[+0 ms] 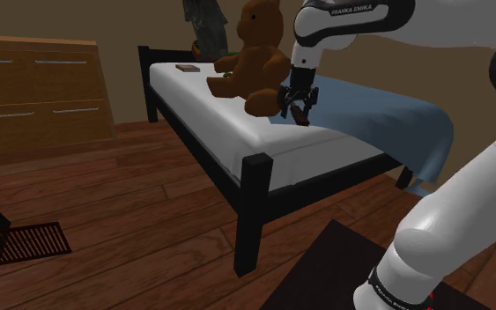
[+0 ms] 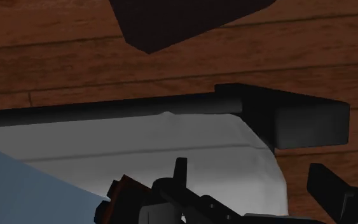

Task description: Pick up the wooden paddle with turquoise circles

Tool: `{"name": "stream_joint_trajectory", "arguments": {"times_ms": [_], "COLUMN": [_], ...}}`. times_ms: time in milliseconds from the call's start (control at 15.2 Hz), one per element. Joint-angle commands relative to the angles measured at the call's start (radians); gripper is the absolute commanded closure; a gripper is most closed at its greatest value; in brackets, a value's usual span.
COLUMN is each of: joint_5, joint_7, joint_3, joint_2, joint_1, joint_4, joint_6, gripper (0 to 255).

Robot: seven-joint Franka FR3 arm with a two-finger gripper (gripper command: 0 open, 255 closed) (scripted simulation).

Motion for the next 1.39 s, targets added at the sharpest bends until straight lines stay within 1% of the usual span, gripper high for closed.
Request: {"name": "stream_joint_trajectory", "arguments": {"times_ms": [0,330,594,858,1056,1122,1320], "joint_5": [-0.001,0.011,0.033,0.065,0.096,0.099,0.096], "joint_7": [-0.002,0.004,0.006,0.009,0.013,0.014,0.013], "joint_3": [-0.021,-0.067,-0.102,-0.134,-0.154,-0.155,-0.155], "joint_2": [0.059,0.214,0.344,0.484,0.600,0.612,0.599], "joint_1": [-0.017,-0.055,-0.091,-0.137,-0.180,-0.186,-0.181], "joint_4": [0.057,0.223,0.377,0.556,0.717,0.735,0.675], "joint_6": [0.006,0.005,-0.012,-0.048,-0.090,-0.095,-0.048], "gripper": [0,0,0,0,0,0,0]}}
